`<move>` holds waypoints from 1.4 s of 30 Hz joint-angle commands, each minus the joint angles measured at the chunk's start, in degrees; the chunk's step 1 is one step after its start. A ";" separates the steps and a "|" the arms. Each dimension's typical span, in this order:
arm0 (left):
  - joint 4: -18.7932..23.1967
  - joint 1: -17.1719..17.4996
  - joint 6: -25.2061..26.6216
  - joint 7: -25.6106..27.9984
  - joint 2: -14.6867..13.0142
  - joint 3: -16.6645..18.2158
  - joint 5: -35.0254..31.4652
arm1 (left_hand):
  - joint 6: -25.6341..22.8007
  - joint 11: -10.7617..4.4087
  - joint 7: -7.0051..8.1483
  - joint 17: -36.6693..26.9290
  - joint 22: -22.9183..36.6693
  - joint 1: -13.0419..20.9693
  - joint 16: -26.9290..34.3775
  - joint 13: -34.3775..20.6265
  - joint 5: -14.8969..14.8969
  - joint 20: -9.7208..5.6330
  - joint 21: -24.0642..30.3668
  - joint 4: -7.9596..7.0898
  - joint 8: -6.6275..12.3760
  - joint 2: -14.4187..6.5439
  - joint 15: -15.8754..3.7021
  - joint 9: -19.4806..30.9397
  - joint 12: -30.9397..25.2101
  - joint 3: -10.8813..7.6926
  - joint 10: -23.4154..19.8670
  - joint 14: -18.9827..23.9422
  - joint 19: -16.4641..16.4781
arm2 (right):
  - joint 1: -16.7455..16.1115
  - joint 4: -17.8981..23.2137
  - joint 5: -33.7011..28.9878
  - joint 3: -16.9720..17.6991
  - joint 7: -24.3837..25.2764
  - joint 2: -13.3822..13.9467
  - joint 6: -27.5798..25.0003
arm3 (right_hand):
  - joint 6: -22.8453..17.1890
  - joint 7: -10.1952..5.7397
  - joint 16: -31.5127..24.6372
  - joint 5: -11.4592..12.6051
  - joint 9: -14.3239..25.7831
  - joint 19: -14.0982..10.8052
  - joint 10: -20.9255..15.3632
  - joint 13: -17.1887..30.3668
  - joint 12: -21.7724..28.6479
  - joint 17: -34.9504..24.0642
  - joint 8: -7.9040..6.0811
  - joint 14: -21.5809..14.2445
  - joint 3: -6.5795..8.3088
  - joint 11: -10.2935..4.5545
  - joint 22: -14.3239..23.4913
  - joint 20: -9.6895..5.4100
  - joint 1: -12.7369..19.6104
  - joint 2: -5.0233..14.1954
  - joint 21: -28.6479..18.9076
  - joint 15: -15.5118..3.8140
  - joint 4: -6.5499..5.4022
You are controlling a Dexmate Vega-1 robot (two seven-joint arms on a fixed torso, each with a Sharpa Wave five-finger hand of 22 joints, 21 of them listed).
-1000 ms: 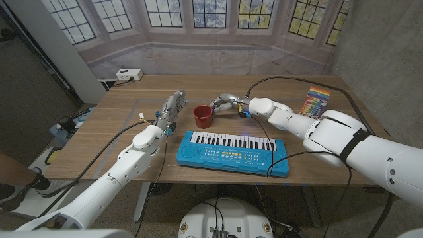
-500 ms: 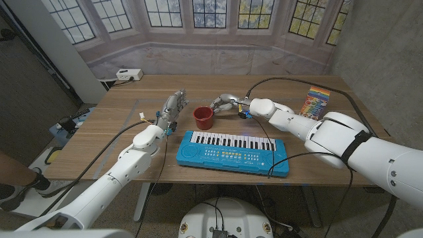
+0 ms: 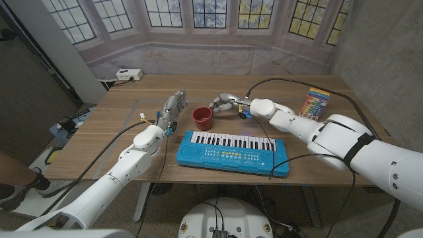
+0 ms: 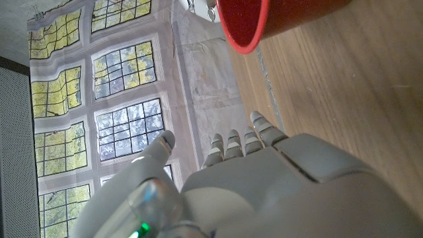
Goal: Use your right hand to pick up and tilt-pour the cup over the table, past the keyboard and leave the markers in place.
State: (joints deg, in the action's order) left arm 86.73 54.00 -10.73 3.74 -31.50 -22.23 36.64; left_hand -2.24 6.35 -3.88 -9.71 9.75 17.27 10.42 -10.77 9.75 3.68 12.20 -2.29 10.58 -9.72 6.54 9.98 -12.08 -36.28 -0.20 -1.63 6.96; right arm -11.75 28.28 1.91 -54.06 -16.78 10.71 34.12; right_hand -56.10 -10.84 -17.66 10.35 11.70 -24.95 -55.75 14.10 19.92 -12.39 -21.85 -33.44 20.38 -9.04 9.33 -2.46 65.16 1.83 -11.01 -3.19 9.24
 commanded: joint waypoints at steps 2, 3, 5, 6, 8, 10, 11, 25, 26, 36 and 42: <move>-1.04 -0.64 -0.48 -0.70 0.49 -0.32 0.06 | -0.35 -0.01 -0.08 -0.10 0.13 -0.36 -0.19 -0.24 0.15 -0.06 -0.36 0.07 0.01 0.11 0.14 0.20 -0.03 -0.30 -0.42 0.30 0.73 | -2.19 6.43 0.37 1.98 0.05 2.71 -2.35 | -0.39 0.26 -0.03 -0.15 0.24 -0.37 -0.70 0.07 0.34 -0.19 -0.23 -0.54 -0.20 -0.33 0.08 -5.98 0.38 0.20 0.17 -9.89 0.03; -1.09 -0.68 -0.50 -0.76 0.52 -0.34 0.06 | -0.35 0.02 -0.10 -0.10 0.13 -0.36 -0.20 -0.24 0.15 -0.08 -0.36 0.08 0.01 0.11 0.17 0.20 -0.03 -0.30 -0.43 0.28 0.73 | -2.35 6.88 0.37 2.11 0.12 2.87 -2.58 | -0.39 0.26 -0.03 -0.16 0.25 -0.37 -0.70 0.06 0.32 -0.19 -0.23 -0.56 -0.23 -0.33 0.08 -5.98 0.37 0.20 0.18 -9.87 0.03; -1.18 -0.78 -0.48 -0.88 0.54 -0.40 0.06 | -0.34 0.00 -0.08 -0.09 0.13 -0.36 -0.20 -0.24 0.15 -0.07 -0.38 0.09 0.00 0.11 0.18 0.20 -0.03 -0.32 -0.44 0.27 0.74 | -2.53 7.60 0.24 2.27 0.13 3.17 -2.85 | -0.44 0.30 0.03 -0.15 0.26 -0.37 -0.65 0.05 0.29 -0.17 -0.25 -0.55 -0.25 -0.27 0.08 -5.99 0.40 0.19 0.19 -9.86 0.04; -1.24 -0.82 -0.49 -0.93 0.57 -0.42 0.09 | -0.34 0.00 -0.08 -0.09 0.13 -0.36 -0.19 -0.24 0.15 -0.07 -0.39 0.10 0.00 0.11 0.15 0.20 -0.03 -0.33 -0.45 0.30 0.74 | -2.61 7.94 0.21 2.36 0.11 3.30 -3.00 | -0.45 0.28 0.04 -0.15 0.26 -0.37 -0.68 0.06 0.29 -0.16 -0.25 -0.57 -0.27 -0.29 0.08 -5.98 0.37 0.20 0.20 -9.83 0.02; -1.35 -0.91 -0.47 -1.02 0.62 -0.47 0.10 | -0.36 -0.04 -0.09 -0.09 0.13 -0.36 -0.20 -0.24 0.15 -0.10 -0.40 0.11 0.00 0.11 0.16 0.20 -0.01 -0.34 -0.41 0.29 0.74 | -2.88 8.79 0.14 2.56 0.24 3.63 -3.42 | -0.39 0.33 0.09 -0.14 0.27 -0.36 -0.68 0.05 0.27 -0.15 -0.22 -0.57 -0.30 -0.25 0.08 -5.98 0.39 0.21 0.21 -9.83 0.03; -1.48 -0.99 -0.50 -1.07 0.68 -0.52 0.08 | -0.42 -0.02 -0.10 -0.09 0.13 -0.36 -0.20 -0.24 0.15 -0.09 -0.41 0.12 0.02 0.10 0.14 0.20 -0.01 -0.36 -0.41 0.29 0.75 | -3.19 9.76 0.12 2.79 0.29 4.03 -3.81 | -0.43 0.32 0.11 -0.14 0.27 -0.39 -0.67 0.05 0.24 -0.15 -0.24 -0.62 -0.32 -0.30 0.08 -5.99 0.40 0.26 0.21 -9.82 0.01; -1.56 -1.03 -0.52 -1.13 0.72 -0.54 0.10 | -0.41 0.00 -0.10 -0.09 0.13 -0.35 -0.21 -0.24 0.15 -0.09 -0.42 0.13 0.01 0.10 0.18 0.20 -0.01 -0.37 -0.43 0.28 0.76 | -3.31 10.19 0.05 2.86 0.29 4.23 -3.92 | -0.43 0.32 0.12 -0.13 0.28 -0.40 -0.64 0.05 0.23 -0.15 -0.24 -0.63 -0.32 -0.30 0.08 -5.99 0.40 0.27 0.21 -9.83 0.01; -2.57 -1.70 -0.67 -1.78 1.14 -0.81 0.22 | -0.33 -0.01 -0.12 -0.07 0.14 -0.33 -0.22 -0.25 0.14 -0.07 -0.51 0.25 -0.04 0.12 0.20 0.21 -0.01 -0.48 -0.47 0.30 0.82 | -5.40 17.30 0.15 4.47 0.46 6.96 -7.45 | -0.54 0.43 0.22 -0.13 0.32 -0.41 -0.97 -0.01 0.21 -0.19 -0.26 -0.78 -0.62 -0.21 0.08 -6.00 0.41 0.39 0.27 -9.84 -0.04; -2.65 -1.74 -0.67 -1.83 1.18 -0.82 0.24 | -0.35 0.01 -0.11 -0.07 0.14 -0.33 -0.22 -0.25 0.14 -0.07 -0.52 0.26 -0.04 0.12 0.19 0.21 -0.01 -0.49 -0.48 0.30 0.82 | -5.59 17.98 0.11 4.59 0.54 7.26 -7.73 | -0.53 0.45 0.25 -0.12 0.32 -0.41 -0.98 -0.02 0.21 -0.19 -0.26 -0.76 -0.62 -0.24 0.08 -5.99 0.45 0.40 0.27 -9.88 -0.02; -3.20 -2.09 -1.07 -2.25 1.39 -0.93 0.18 | -0.37 0.00 -0.09 -0.07 0.14 -0.34 -0.23 -0.26 0.14 -0.10 -0.59 0.31 -0.04 0.12 0.18 0.21 0.01 -0.57 -0.46 0.29 0.83 | -7.13 22.96 -0.12 5.69 1.23 9.41 -10.15 | -0.53 0.39 0.32 -0.11 0.34 -0.42 -0.89 -0.08 0.05 -0.21 -0.24 -0.85 -0.80 -0.21 0.08 -5.99 0.43 0.50 0.29 -9.82 -0.07; -3.37 -2.09 -1.00 -2.36 1.46 -0.94 0.35 | -0.39 -0.01 -0.10 -0.07 0.14 -0.36 -0.21 -0.26 0.13 -0.07 -0.61 0.32 -0.04 0.14 0.17 0.21 0.02 -0.59 -0.47 0.33 0.85 | -7.59 24.47 -0.31 6.03 1.31 10.09 -10.73 | -0.68 0.35 0.39 -0.11 0.35 -0.42 -1.09 -0.10 0.08 -0.20 -0.29 -0.93 -0.90 -0.07 0.08 -5.98 0.39 0.54 0.31 -9.78 -0.10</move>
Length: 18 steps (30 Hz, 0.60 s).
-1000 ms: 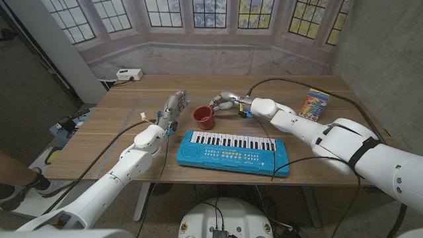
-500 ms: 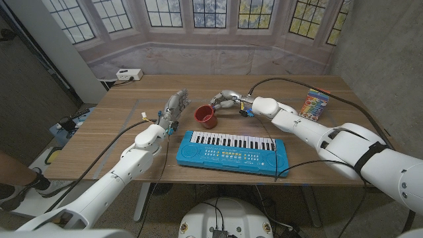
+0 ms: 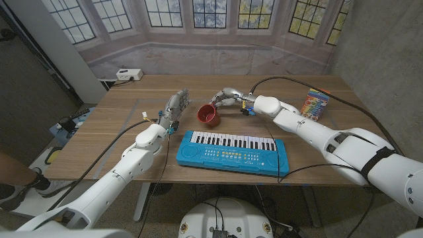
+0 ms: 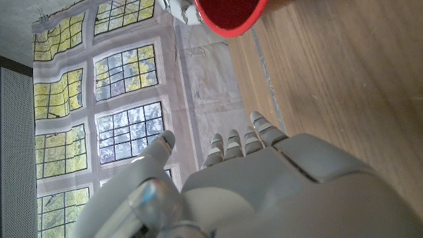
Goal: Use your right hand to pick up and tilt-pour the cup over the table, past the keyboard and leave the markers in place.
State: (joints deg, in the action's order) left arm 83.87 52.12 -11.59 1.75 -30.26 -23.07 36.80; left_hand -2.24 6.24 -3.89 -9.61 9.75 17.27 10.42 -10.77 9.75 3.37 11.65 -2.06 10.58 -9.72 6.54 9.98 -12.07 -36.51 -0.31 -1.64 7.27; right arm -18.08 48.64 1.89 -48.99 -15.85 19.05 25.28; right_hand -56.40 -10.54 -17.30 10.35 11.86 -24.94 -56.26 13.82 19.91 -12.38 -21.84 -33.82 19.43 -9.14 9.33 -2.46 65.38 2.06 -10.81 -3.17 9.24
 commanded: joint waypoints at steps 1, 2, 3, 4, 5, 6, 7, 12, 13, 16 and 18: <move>-0.54 -0.21 -0.16 -0.41 0.24 -0.10 0.22 | -0.40 0.08 -0.09 -0.18 0.14 -0.37 -0.21 -0.26 0.13 0.22 -0.05 0.09 -0.04 0.14 0.16 0.21 0.01 -0.36 -0.39 0.33 0.56 | -1.38 4.51 -0.28 1.04 0.47 1.87 -2.19 | -0.40 0.06 0.03 -0.11 0.19 -0.44 -0.51 0.19 0.06 -0.22 -0.30 -0.58 0.04 0.00 0.08 -5.98 0.16 0.33 0.10 -9.79 -0.10; -0.58 -0.23 -0.20 -0.47 0.22 -0.11 0.20 | -0.40 0.04 -0.13 -0.18 0.14 -0.37 -0.21 -0.26 0.13 0.23 -0.06 0.10 -0.04 0.15 0.16 0.21 0.00 -0.37 -0.40 0.33 0.55 | -1.44 4.73 -0.30 1.09 0.47 1.95 -2.30 | -0.41 0.09 0.04 -0.11 0.19 -0.43 -0.49 0.22 0.06 -0.22 -0.30 -0.59 0.02 -0.18 0.08 -5.98 0.17 0.34 0.11 -9.82 -0.10; -0.62 -0.26 -0.20 -0.53 0.22 -0.11 0.22 | -0.40 0.05 -0.10 -0.18 0.14 -0.37 -0.21 -0.26 0.13 0.24 -0.07 0.10 -0.04 0.15 0.16 0.21 0.01 -0.37 -0.40 0.35 0.55 | -1.52 4.98 -0.31 1.17 0.55 2.02 -2.49 | -0.40 0.12 0.06 -0.11 0.19 -0.44 -0.56 0.22 0.08 -0.22 -0.29 -0.59 0.01 0.00 0.08 -5.98 0.19 0.34 0.11 -9.84 -0.08; -0.68 -0.30 -0.21 -0.56 0.23 -0.11 0.23 | -0.40 0.04 -0.11 -0.18 0.14 -0.38 -0.21 -0.26 0.13 0.25 -0.07 0.11 -0.04 0.15 0.15 0.21 0.01 -0.38 -0.39 0.36 0.56 | -1.51 5.09 -0.36 1.17 0.49 2.08 -2.53 | -0.40 0.12 0.07 -0.10 0.20 -0.45 -0.55 0.22 0.07 -0.21 -0.29 -0.59 0.01 -0.02 0.08 -5.97 0.20 0.35 0.11 -9.84 -0.08; -0.75 -0.33 -0.24 -0.58 0.25 -0.10 0.23 | -0.39 0.04 -0.10 -0.18 0.14 -0.38 -0.21 -0.26 0.13 0.25 -0.07 0.11 -0.04 0.16 0.15 0.21 0.01 -0.38 -0.39 0.36 0.55 | -1.58 5.32 -0.38 1.24 0.58 2.14 -2.75 | -0.39 0.11 0.08 -0.10 0.20 -0.44 -0.57 0.22 0.07 -0.21 -0.29 -0.61 0.00 -0.02 0.08 -5.97 0.19 0.36 0.11 -9.83 -0.09; -0.83 -0.37 -0.30 -0.61 0.27 -0.10 0.21 | -0.39 0.03 -0.07 -0.18 0.14 -0.38 -0.20 -0.26 0.13 0.25 -0.08 0.11 -0.04 0.16 0.14 0.21 0.01 -0.38 -0.39 0.37 0.56 | -1.60 5.43 -0.38 1.27 0.58 2.17 -2.83 | -0.43 0.12 0.09 -0.10 0.20 -0.45 -0.53 0.22 0.05 -0.21 -0.30 -0.62 0.00 -0.06 0.08 -5.97 0.21 0.37 0.11 -9.84 -0.08; -0.90 -0.42 -0.35 -0.68 0.27 -0.10 0.20 | -0.39 0.07 -0.06 -0.18 0.14 -0.39 -0.21 -0.26 0.13 0.26 -0.09 0.11 -0.04 0.16 0.15 0.21 0.02 -0.39 -0.39 0.36 0.56 | -1.59 5.52 -0.41 1.28 0.53 2.21 -2.87 | -0.44 0.14 0.09 -0.10 0.20 -0.44 -0.59 0.22 0.07 -0.21 -0.31 -0.64 -0.03 -0.05 0.08 -5.98 0.17 0.38 0.12 -9.81 -0.10; -1.05 -0.50 -0.41 -0.83 0.29 -0.03 0.34 | -0.38 0.02 -0.10 -0.19 0.14 -0.42 -0.21 -0.27 0.12 0.25 -0.12 0.12 -0.06 0.17 0.15 0.21 0.04 -0.42 -0.34 0.36 0.56 | -1.50 6.13 -0.62 1.37 0.54 2.39 -3.37 | -0.48 0.16 0.11 -0.09 0.21 -0.43 -0.58 0.23 0.03 -0.24 -0.31 -0.71 -0.10 0.00 0.08 -6.00 0.21 0.44 0.13 -9.87 -0.09; -1.07 -0.51 -0.42 -0.83 0.28 -0.04 0.31 | -0.36 0.05 -0.08 -0.19 0.14 -0.43 -0.22 -0.27 0.12 0.27 -0.12 0.12 -0.06 0.17 0.11 0.21 0.04 -0.42 -0.36 0.34 0.57 | -1.53 6.39 -0.64 1.44 0.62 2.46 -3.58 | -0.45 0.18 0.13 -0.09 0.21 -0.43 -0.60 0.23 0.04 -0.24 -0.30 -0.70 -0.11 0.04 0.08 -6.00 0.21 0.43 0.13 -9.86 -0.09; -1.23 -0.52 -0.50 -0.91 0.37 -0.01 0.42 | -0.38 0.04 -0.14 -0.19 0.14 -0.43 -0.22 -0.27 0.12 0.28 -0.14 0.14 -0.06 0.17 0.15 0.21 0.05 -0.45 -0.35 0.35 0.57 | -1.50 6.86 -0.72 1.55 0.64 2.67 -3.85 | -0.42 0.25 0.16 -0.09 0.21 -0.43 -0.63 0.22 0.02 -0.23 -0.28 -0.74 -0.16 0.02 0.08 -6.00 0.14 0.44 0.14 -9.78 -0.12; -1.37 -0.54 -0.58 -0.99 0.46 0.01 0.51 | -0.37 0.07 -0.11 -0.19 0.15 -0.44 -0.21 -0.27 0.12 0.28 -0.15 0.14 -0.06 0.17 0.12 0.21 0.05 -0.45 -0.35 0.36 0.58 | -1.54 7.07 -0.73 1.64 0.72 2.75 -3.95 | -0.43 0.28 0.17 -0.09 0.21 -0.44 -0.63 0.22 0.01 -0.24 -0.29 -0.76 -0.19 0.09 0.08 -6.01 0.13 0.46 0.14 -9.79 -0.14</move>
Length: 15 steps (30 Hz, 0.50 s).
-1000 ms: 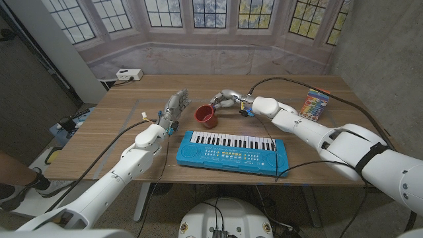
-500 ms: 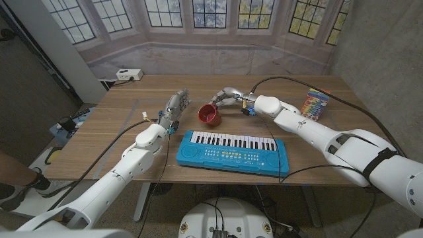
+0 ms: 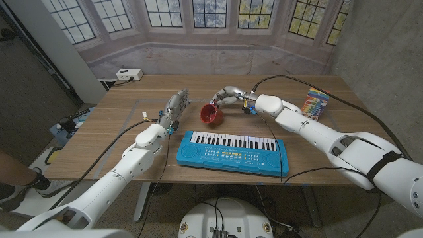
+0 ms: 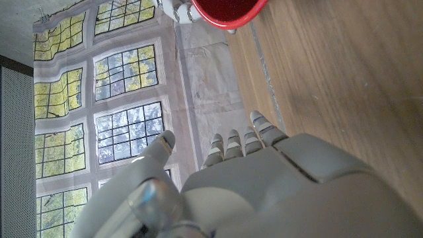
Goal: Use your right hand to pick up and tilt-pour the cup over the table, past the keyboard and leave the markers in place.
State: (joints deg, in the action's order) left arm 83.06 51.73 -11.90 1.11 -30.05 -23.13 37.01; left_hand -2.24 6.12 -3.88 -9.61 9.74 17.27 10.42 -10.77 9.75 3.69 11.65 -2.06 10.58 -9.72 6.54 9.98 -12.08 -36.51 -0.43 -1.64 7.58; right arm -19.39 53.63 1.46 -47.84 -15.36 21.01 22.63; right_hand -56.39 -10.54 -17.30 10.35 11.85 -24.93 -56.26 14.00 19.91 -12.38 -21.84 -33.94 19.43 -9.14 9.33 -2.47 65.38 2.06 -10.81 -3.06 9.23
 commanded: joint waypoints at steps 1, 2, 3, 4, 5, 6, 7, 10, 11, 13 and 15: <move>-0.65 -0.19 -0.30 -0.42 0.27 0.06 0.32 | -0.38 0.19 -0.10 -0.18 0.15 -0.44 -0.21 -0.27 0.12 -0.03 -0.15 0.15 -0.06 0.17 0.16 0.21 0.03 -0.46 -0.27 0.36 0.26 | -0.21 2.16 -0.34 0.48 0.16 0.85 -1.34 | -0.41 0.28 0.19 -0.09 0.23 -0.44 -0.60 0.07 0.01 -0.24 -0.28 -0.63 -0.20 0.09 0.07 -5.98 0.16 0.47 0.14 -9.94 -0.12; -0.68 -0.20 -0.30 -0.41 0.28 0.06 0.32 | -0.38 0.18 -0.09 -0.18 0.15 -0.44 -0.21 -0.27 0.12 -0.04 -0.16 0.15 -0.06 0.17 0.19 0.21 0.04 -0.47 -0.26 0.38 0.26 | -0.20 2.21 -0.37 0.49 0.16 0.89 -1.30 | -0.42 0.26 0.20 -0.09 0.23 -0.42 -0.62 0.07 0.01 -0.24 -0.29 -0.63 -0.21 0.07 0.07 -5.98 0.17 0.47 0.15 -9.95 -0.11; -0.72 -0.22 -0.33 -0.45 0.29 0.06 0.33 | -0.38 0.19 -0.10 -0.18 0.15 -0.44 -0.20 -0.27 0.12 -0.03 -0.16 0.15 -0.06 0.17 0.18 0.22 0.04 -0.47 -0.27 0.40 0.27 | -0.25 2.32 -0.36 0.54 0.21 0.91 -1.35 | -0.47 0.25 0.20 -0.09 0.23 -0.43 -0.63 0.07 0.01 -0.25 -0.30 -0.64 -0.22 0.09 0.07 -6.02 0.17 0.50 0.15 -9.96 -0.12; -0.75 -0.24 -0.35 -0.49 0.30 0.05 0.33 | -0.39 0.19 -0.09 -0.18 0.15 -0.44 -0.20 -0.27 0.12 -0.03 -0.16 0.16 -0.06 0.17 0.19 0.21 0.03 -0.47 -0.28 0.40 0.27 | -0.27 2.39 -0.33 0.57 0.20 0.93 -1.42 | -0.46 0.27 0.22 -0.09 0.24 -0.43 -0.65 0.06 0.00 -0.25 -0.30 -0.64 -0.24 0.10 0.07 -6.01 0.18 0.51 0.15 -9.98 -0.11; -0.81 -0.28 -0.37 -0.55 0.30 0.03 0.31 | -0.37 0.18 -0.11 -0.18 0.15 -0.44 -0.21 -0.27 0.12 -0.02 -0.17 0.16 -0.07 0.16 0.16 0.21 0.03 -0.49 -0.28 0.38 0.27 | -0.32 2.54 -0.36 0.60 0.27 0.98 -1.45 | -0.49 0.27 0.22 -0.09 0.24 -0.43 -0.65 0.06 0.00 -0.25 -0.31 -0.64 -0.24 0.08 0.07 -6.01 0.18 0.51 0.15 -9.98 -0.11; -0.85 -0.33 -0.38 -0.60 0.30 0.01 0.29 | -0.38 0.18 -0.09 -0.18 0.15 -0.43 -0.21 -0.27 0.12 -0.04 -0.17 0.17 -0.06 0.15 0.15 0.22 0.03 -0.49 -0.29 0.38 0.26 | -0.40 2.70 -0.33 0.65 0.34 1.03 -1.51 | -0.49 0.24 0.24 -0.09 0.24 -0.43 -0.70 0.04 0.00 -0.25 -0.31 -0.64 -0.28 0.13 0.07 -6.01 0.12 0.50 0.15 -9.92 -0.14; -0.86 -0.36 -0.36 -0.63 0.30 0.00 0.29 | -0.37 0.20 -0.11 -0.18 0.15 -0.43 -0.20 -0.27 0.12 -0.02 -0.17 0.18 -0.07 0.15 0.16 0.22 0.03 -0.50 -0.28 0.40 0.27 | -0.48 2.91 -0.28 0.71 0.35 1.09 -1.67 | -0.48 0.24 0.22 -0.10 0.24 -0.43 -0.66 0.04 -0.02 -0.26 -0.30 -0.66 -0.30 0.13 0.07 -6.02 0.09 0.52 0.15 -9.89 -0.17; -0.92 -0.50 -0.31 -0.70 0.34 -0.07 0.26 | -0.39 0.22 -0.09 -0.18 0.15 -0.43 -0.20 -0.27 0.12 -0.02 -0.18 0.19 -0.06 0.14 0.16 0.22 0.03 -0.52 -0.31 0.41 0.28 | -0.71 3.64 -0.33 0.84 0.43 1.44 -1.84 | -0.48 0.22 0.25 -0.10 0.24 -0.42 -0.69 0.03 -0.03 -0.27 -0.30 -0.65 -0.35 0.12 0.07 -6.02 0.09 0.52 0.16 -9.92 -0.17; -0.94 -0.57 -0.27 -0.71 0.34 -0.11 0.22 | -0.37 0.20 -0.09 -0.18 0.15 -0.43 -0.20 -0.27 0.12 -0.02 -0.19 0.19 -0.07 0.14 0.13 0.22 0.03 -0.53 -0.29 0.40 0.28 | -0.84 3.98 -0.35 0.91 0.51 1.60 -1.95 | -0.47 0.24 0.26 -0.09 0.24 -0.45 -0.75 0.02 -0.02 -0.27 -0.29 -0.65 -0.35 0.10 0.07 -6.00 0.10 0.53 0.15 -9.95 -0.16; -1.02 -0.70 -0.28 -0.78 0.40 -0.17 0.19 | -0.40 0.10 -0.09 -0.18 0.15 -0.43 -0.20 -0.27 0.12 -0.02 -0.19 0.20 -0.06 0.15 0.16 0.22 0.04 -0.53 -0.29 0.42 0.28 | -1.13 4.86 -0.36 1.10 0.69 1.96 -2.37 | -0.51 0.27 0.28 -0.09 0.24 -0.43 -0.73 0.02 -0.04 -0.26 -0.31 -0.66 -0.37 0.18 0.07 -6.02 0.09 0.55 0.15 -9.93 -0.16; -1.09 -0.84 -0.30 -0.88 0.45 -0.24 0.12 | -0.41 0.10 -0.12 -0.18 0.15 -0.45 -0.19 -0.27 0.12 -0.02 -0.20 0.20 -0.05 0.15 0.12 0.22 0.03 -0.54 -0.31 0.44 0.29 | -1.38 5.71 -0.47 1.23 0.77 2.39 -2.54 | -0.49 0.32 0.28 -0.09 0.25 -0.43 -0.71 0.03 -0.05 -0.27 -0.30 -0.69 -0.40 0.19 0.07 -6.03 0.07 0.57 0.16 -9.92 -0.18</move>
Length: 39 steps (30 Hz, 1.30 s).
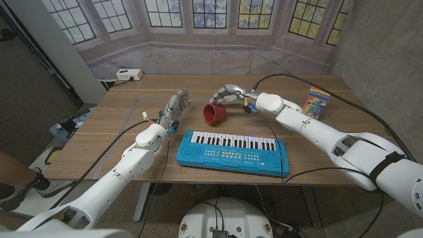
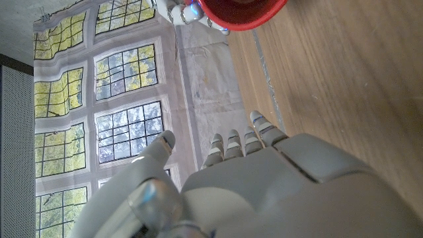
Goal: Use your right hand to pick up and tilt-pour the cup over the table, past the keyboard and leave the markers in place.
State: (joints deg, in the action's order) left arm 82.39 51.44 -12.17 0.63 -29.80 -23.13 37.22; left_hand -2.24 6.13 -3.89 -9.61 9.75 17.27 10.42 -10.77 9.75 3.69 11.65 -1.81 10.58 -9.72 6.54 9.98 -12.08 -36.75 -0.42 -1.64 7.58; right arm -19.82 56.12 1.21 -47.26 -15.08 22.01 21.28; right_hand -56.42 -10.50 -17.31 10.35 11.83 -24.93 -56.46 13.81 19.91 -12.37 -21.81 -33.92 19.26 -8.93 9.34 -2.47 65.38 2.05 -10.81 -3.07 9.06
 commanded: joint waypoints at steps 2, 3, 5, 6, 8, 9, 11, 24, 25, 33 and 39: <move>-0.52 -0.78 0.05 -0.55 0.28 -0.36 -0.12 | -0.42 0.09 -0.12 -0.18 0.15 -0.46 -0.21 -0.28 0.12 -0.02 -0.21 -0.04 -0.05 0.17 0.12 0.22 0.03 -0.30 -0.32 0.40 0.30 | -1.50 4.62 -0.24 0.98 0.90 1.99 -1.70 | -0.45 0.24 0.30 -0.10 0.26 -0.44 -0.52 0.22 -0.06 -0.29 -0.31 -0.71 -0.28 -0.05 0.07 -6.01 0.01 0.59 0.15 -9.88 -0.04; -0.54 -0.85 0.03 -0.56 0.30 -0.40 -0.19 | -0.41 0.15 -0.11 -0.18 0.15 -0.47 -0.21 -0.28 0.12 -0.02 -0.22 -0.04 -0.06 0.17 0.13 0.22 0.03 -0.30 -0.34 0.41 0.30 | -1.63 4.86 -0.34 1.05 1.07 2.14 -1.61 | -0.46 0.26 0.31 -0.10 0.27 -0.44 -0.48 0.23 -0.08 -0.29 -0.31 -0.72 -0.30 -0.07 0.07 -6.03 0.01 0.61 0.16 -9.89 -0.04; -0.60 -0.99 0.03 -0.65 0.35 -0.49 -0.26 | -0.42 0.13 -0.11 -0.18 0.15 -0.47 -0.21 -0.28 0.11 -0.03 -0.22 -0.03 -0.06 0.18 0.15 0.22 0.03 -0.31 -0.33 0.41 0.31 | -2.04 5.78 -0.27 1.34 1.28 2.58 -1.88 | -0.49 0.25 0.33 -0.10 0.27 -0.43 -0.45 0.23 -0.10 -0.30 -0.32 -0.73 -0.36 0.00 0.07 -6.01 -0.05 0.61 0.16 -9.86 -0.07; -0.62 -1.06 0.05 -0.69 0.35 -0.54 -0.30 | -0.45 0.14 -0.08 -0.18 0.15 -0.47 -0.21 -0.28 0.11 -0.02 -0.22 -0.02 -0.04 0.18 0.13 0.22 0.03 -0.31 -0.34 0.42 0.31 | -2.25 6.33 -0.35 1.46 1.48 2.81 -2.14 | -0.46 0.25 0.31 -0.10 0.27 -0.43 -0.41 0.24 -0.12 -0.31 -0.31 -0.76 -0.38 -0.01 0.07 -6.04 -0.10 0.65 0.16 -9.83 -0.11; -0.65 -1.16 0.11 -0.76 0.40 -0.61 -0.31 | -0.43 0.19 -0.09 -0.18 0.15 -0.49 -0.20 -0.28 0.11 -0.02 -0.23 -0.02 -0.05 0.19 0.14 0.22 0.04 -0.32 -0.32 0.43 0.32 | -2.59 7.17 -0.34 1.70 1.59 3.24 -2.33 | -0.48 0.26 0.32 -0.10 0.27 -0.45 -0.38 0.25 -0.14 -0.33 -0.31 -0.77 -0.42 -0.01 0.07 -6.04 -0.12 0.70 0.16 -9.88 -0.13; -0.68 -1.20 0.11 -0.79 0.44 -0.65 -0.33 | -0.44 0.22 -0.07 -0.18 0.15 -0.49 -0.21 -0.28 0.11 -0.03 -0.24 -0.02 -0.05 0.19 0.12 0.22 0.05 -0.33 -0.29 0.41 0.32 | -2.78 7.71 -0.42 1.81 1.74 3.47 -2.56 | -0.49 0.30 0.35 -0.09 0.27 -0.45 -0.40 0.27 -0.13 -0.32 -0.32 -0.75 -0.42 -0.03 0.07 -6.03 -0.09 0.69 0.16 -9.92 -0.10; -0.67 -1.27 0.19 -0.87 0.44 -0.73 -0.36 | -0.41 0.23 -0.08 -0.18 0.15 -0.50 -0.21 -0.28 0.11 -0.02 -0.24 -0.01 -0.06 0.19 0.09 0.22 0.07 -0.33 -0.25 0.41 0.32 | -3.18 8.66 -0.40 2.09 1.98 3.88 -2.91 | -0.48 0.31 0.38 -0.09 0.28 -0.44 -0.44 0.26 -0.13 -0.32 -0.31 -0.76 -0.46 0.01 0.07 -6.03 -0.12 0.70 0.16 -9.90 -0.11; 0.07 -0.78 0.31 -0.50 0.37 -0.78 -0.42 | -0.44 0.18 -0.08 -0.19 0.15 -0.56 -0.21 -0.28 0.11 -0.01 -0.29 0.01 -0.06 0.19 0.14 0.22 0.05 -0.40 -0.33 0.44 0.34 | -5.07 13.63 -0.77 3.36 2.92 6.11 -4.97 | -0.52 0.62 0.44 -0.08 0.29 -0.47 -0.62 0.23 -0.17 -0.36 -0.31 -1.02 -0.60 0.27 0.07 -6.05 -0.21 0.86 0.17 -9.92 -0.13; 0.10 -0.71 0.30 -0.47 0.38 -0.78 -0.41 | -0.44 0.20 -0.07 -0.19 0.15 -0.56 -0.21 -0.28 0.11 -0.01 -0.29 0.01 -0.06 0.19 0.13 0.22 0.07 -0.41 -0.30 0.43 0.35 | -5.24 14.07 -0.74 3.49 3.03 6.25 -5.27 | -0.52 0.62 0.46 -0.07 0.29 -0.48 -0.65 0.22 -0.17 -0.36 -0.31 -1.02 -0.61 0.27 0.07 -6.07 -0.21 0.85 0.16 -9.91 -0.11; 0.16 -0.50 0.24 -0.57 0.42 -0.84 -0.31 | -0.41 0.21 -0.08 -0.20 0.15 -0.63 -0.19 -0.29 0.10 -0.01 -0.31 0.00 -0.08 0.22 0.08 0.22 0.06 -0.42 -0.35 0.48 0.36 | -6.17 16.73 -0.64 4.38 3.60 7.29 -6.66 | -0.64 0.75 0.53 -0.06 0.30 -0.52 -0.76 0.20 -0.18 -0.34 -0.34 -1.19 -0.64 0.42 0.07 -6.06 -0.25 0.92 0.15 -9.88 -0.11; -0.02 -0.58 0.20 -0.71 0.56 -0.96 -0.30 | -0.46 0.17 -0.10 -0.19 0.15 -0.65 -0.20 -0.29 0.10 0.00 -0.33 0.02 -0.06 0.20 0.12 0.22 0.06 -0.46 -0.35 0.48 0.36 | -6.74 18.40 -0.45 5.25 4.34 8.00 -7.48 | -0.66 0.69 0.55 -0.06 0.30 -0.58 -0.80 0.20 -0.20 -0.36 -0.35 -1.32 -0.70 0.41 0.07 -5.96 -0.30 0.92 0.14 -9.85 -0.11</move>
State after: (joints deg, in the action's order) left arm 82.34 50.74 -11.98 0.03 -29.39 -23.91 36.83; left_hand -2.24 6.14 -3.89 -9.59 9.75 17.04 10.42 -10.77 9.75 3.69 11.42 -1.82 10.58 -9.48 6.54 9.98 -12.07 -36.75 -0.41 -1.64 7.57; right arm -25.41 71.17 0.52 -43.35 -11.75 28.60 15.36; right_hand -56.80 -10.12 -16.82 10.35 11.87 -24.93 -56.77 13.83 19.91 -12.67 -21.81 -34.82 18.73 -8.62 9.34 -2.47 64.90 2.53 -10.81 -3.36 9.16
